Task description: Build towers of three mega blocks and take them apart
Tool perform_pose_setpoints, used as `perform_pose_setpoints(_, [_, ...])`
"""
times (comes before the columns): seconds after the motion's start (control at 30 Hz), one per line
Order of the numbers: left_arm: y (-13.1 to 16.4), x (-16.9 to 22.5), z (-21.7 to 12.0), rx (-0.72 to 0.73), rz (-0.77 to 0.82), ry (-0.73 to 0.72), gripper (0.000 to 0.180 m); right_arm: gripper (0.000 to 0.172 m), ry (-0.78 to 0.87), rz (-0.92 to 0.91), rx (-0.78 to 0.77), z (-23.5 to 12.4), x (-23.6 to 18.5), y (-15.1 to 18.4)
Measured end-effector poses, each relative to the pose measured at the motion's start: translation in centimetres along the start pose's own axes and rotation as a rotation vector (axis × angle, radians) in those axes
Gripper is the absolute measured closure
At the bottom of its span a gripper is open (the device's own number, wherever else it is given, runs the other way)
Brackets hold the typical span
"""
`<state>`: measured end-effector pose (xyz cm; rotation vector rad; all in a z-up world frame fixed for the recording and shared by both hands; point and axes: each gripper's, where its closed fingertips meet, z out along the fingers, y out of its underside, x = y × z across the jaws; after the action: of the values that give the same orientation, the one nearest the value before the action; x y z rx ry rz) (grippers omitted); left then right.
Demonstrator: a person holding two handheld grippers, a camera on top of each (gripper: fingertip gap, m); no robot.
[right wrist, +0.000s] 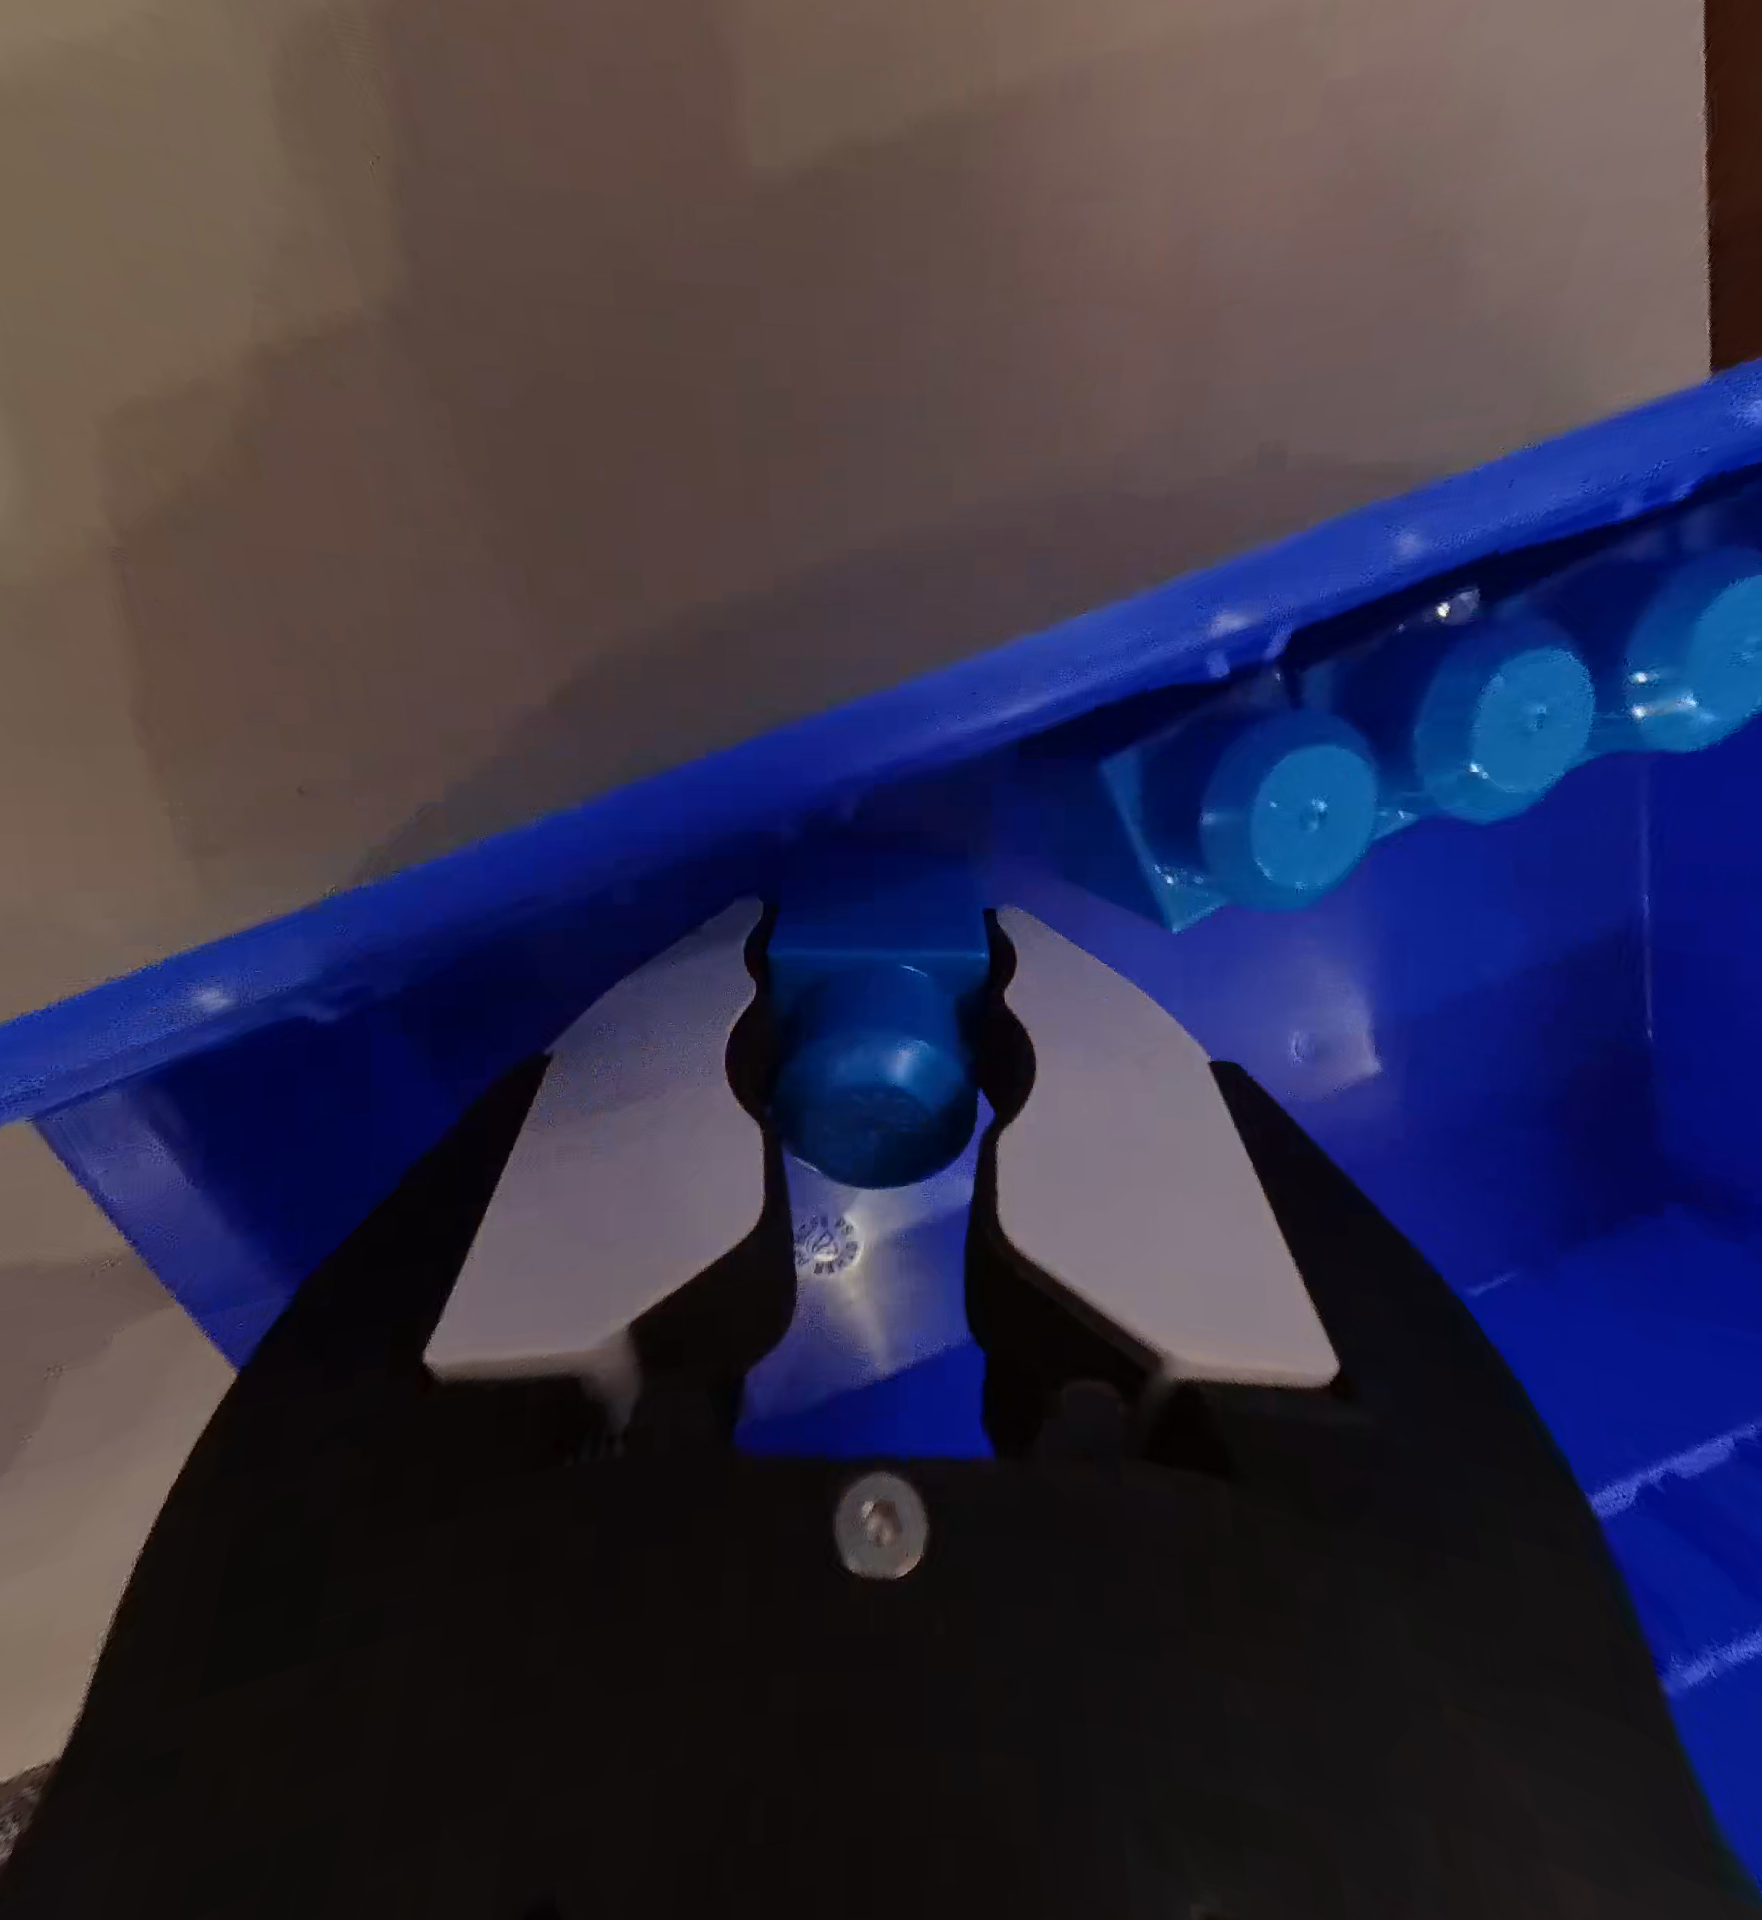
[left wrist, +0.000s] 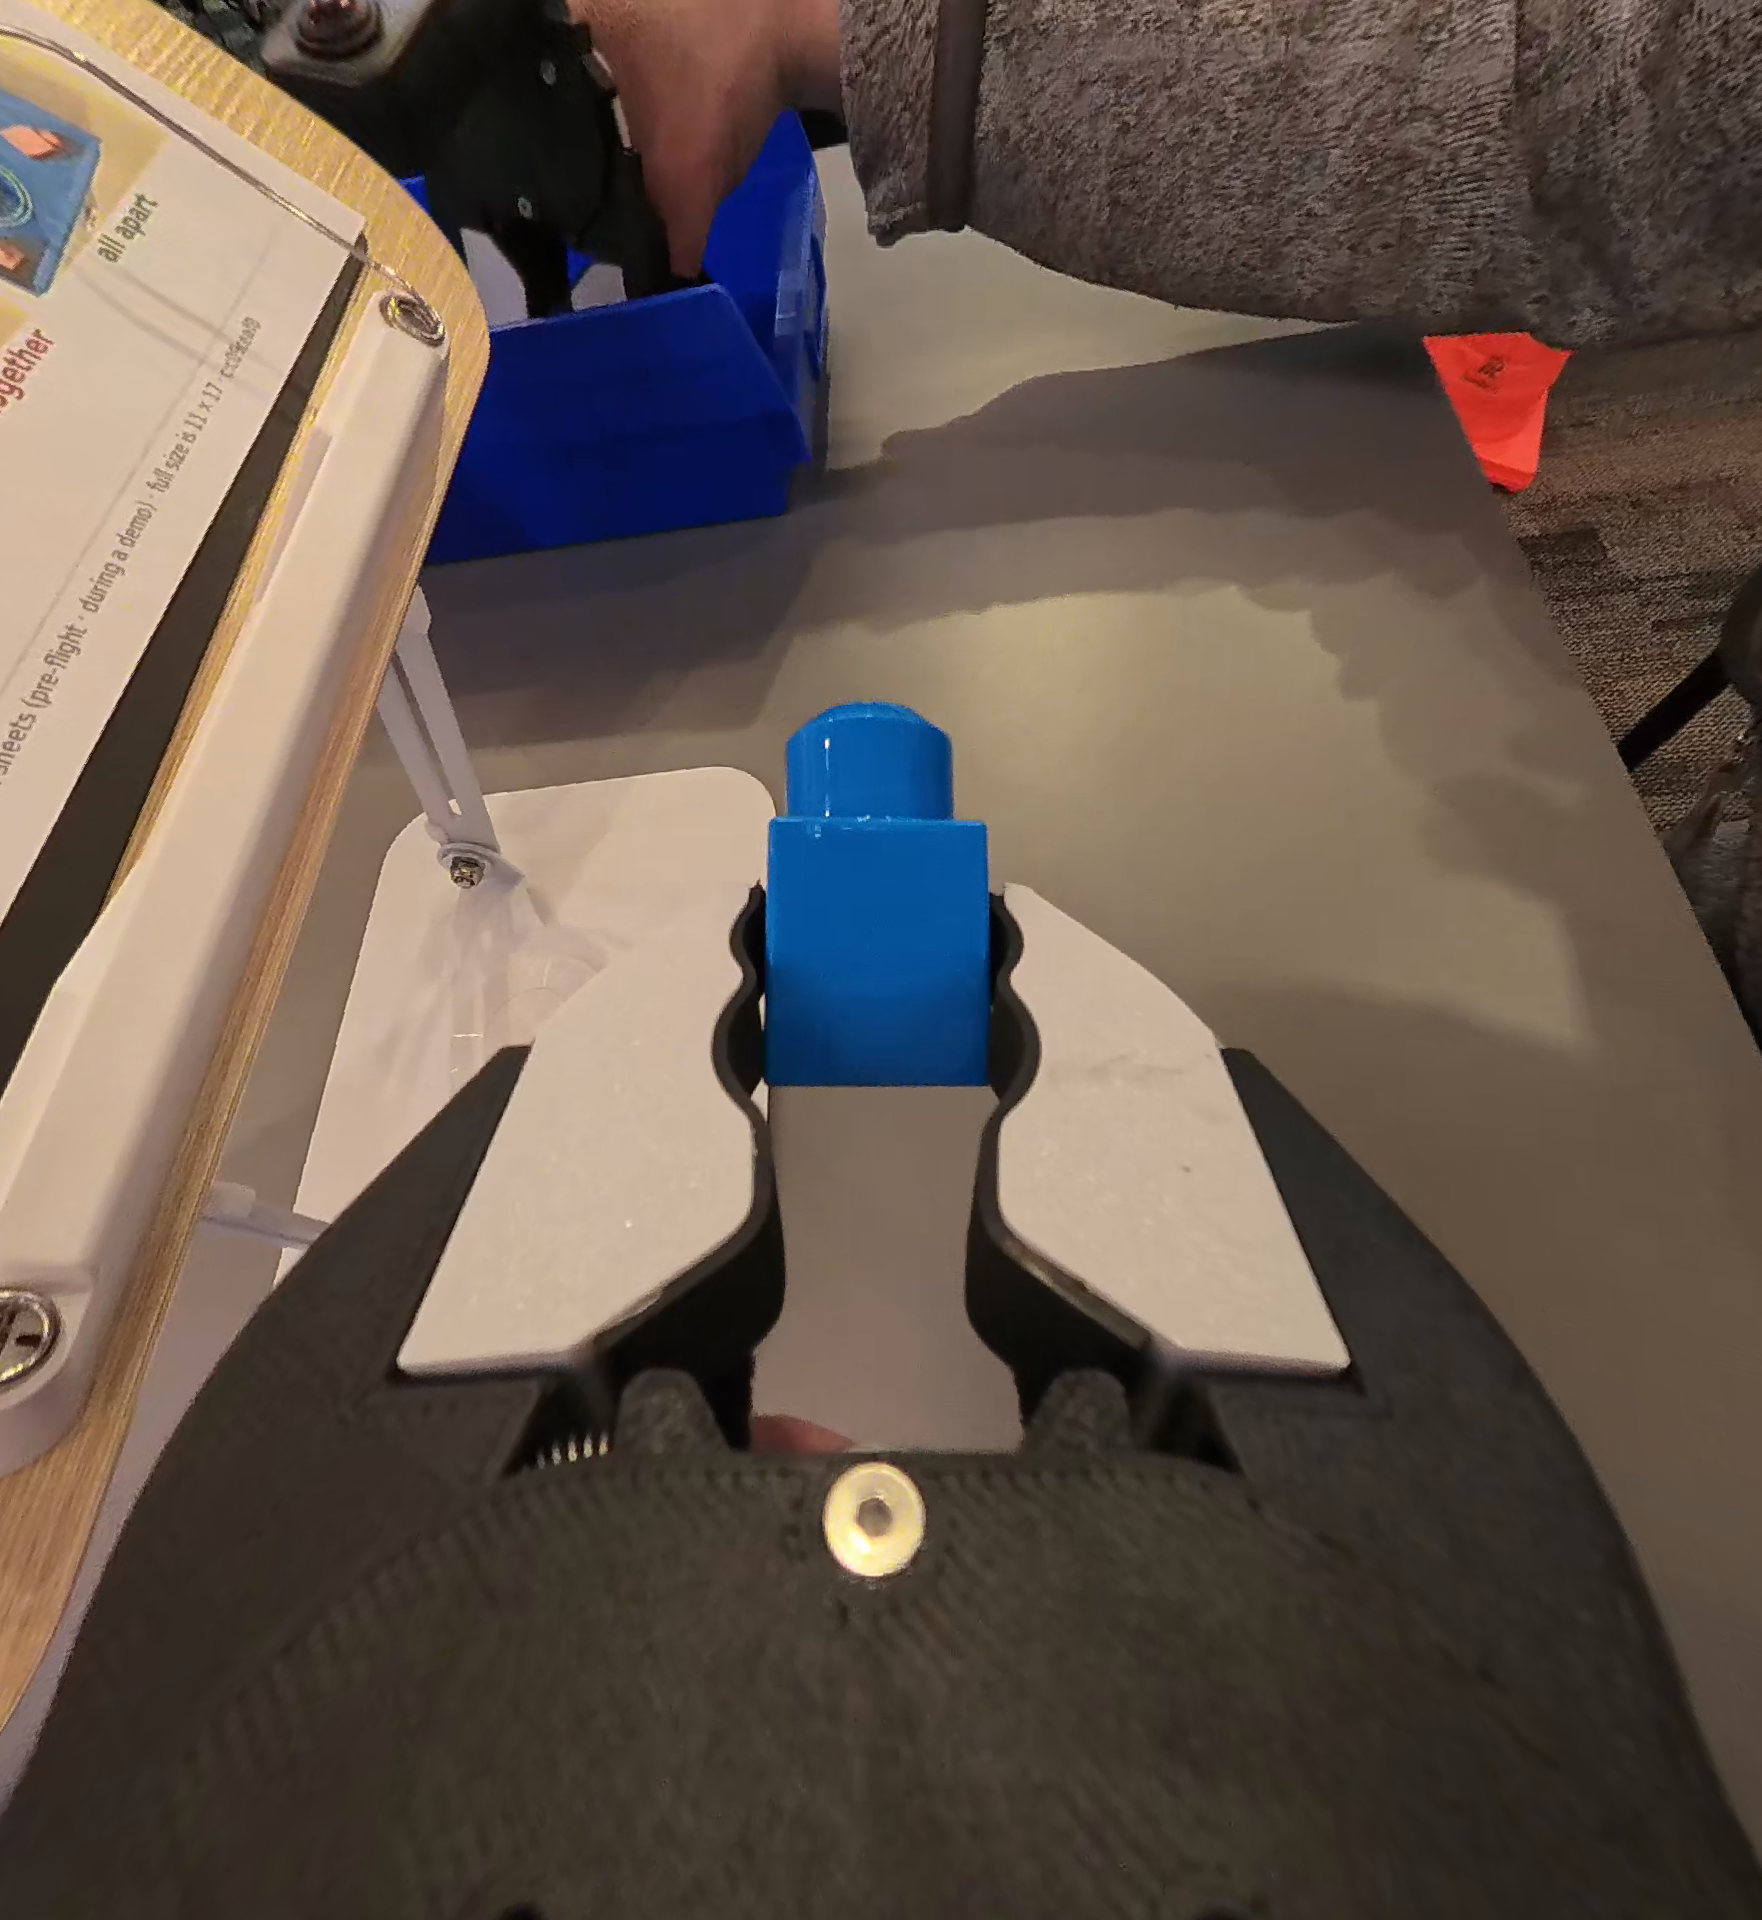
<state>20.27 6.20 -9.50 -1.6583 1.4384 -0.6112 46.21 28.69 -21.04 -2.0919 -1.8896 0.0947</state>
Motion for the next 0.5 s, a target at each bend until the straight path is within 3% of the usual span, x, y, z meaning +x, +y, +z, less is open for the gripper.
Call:
perform_pose_setpoints(0.17, [0.3, 0.0, 0.2, -0.007, -0.006, 0.007, 0.142, 0.134, -0.029, 0.000, -0.014, 0.6, 0.0, -0.3])
perform_pose_setpoints(0.37, [0.4, 0.0, 0.3, -0.011, -0.010, 0.009, 0.142, 0.126, 0.030, 0.078, 0.121, -2.5, 0.3, -0.3])
perform_pose_setpoints(0.43, [0.4, 0.0, 0.4, -0.013, -0.010, 0.011, 0.142, 0.130, 0.055, 0.104, 0.138, -3.6, 0.2, 0.5])
perform_pose_setpoints(0.5, [0.4, 0.0, 0.4, -0.015, -0.013, 0.011, 0.142, 0.147, 0.030, 0.115, 0.140, -4.0, -0.6, 1.3])
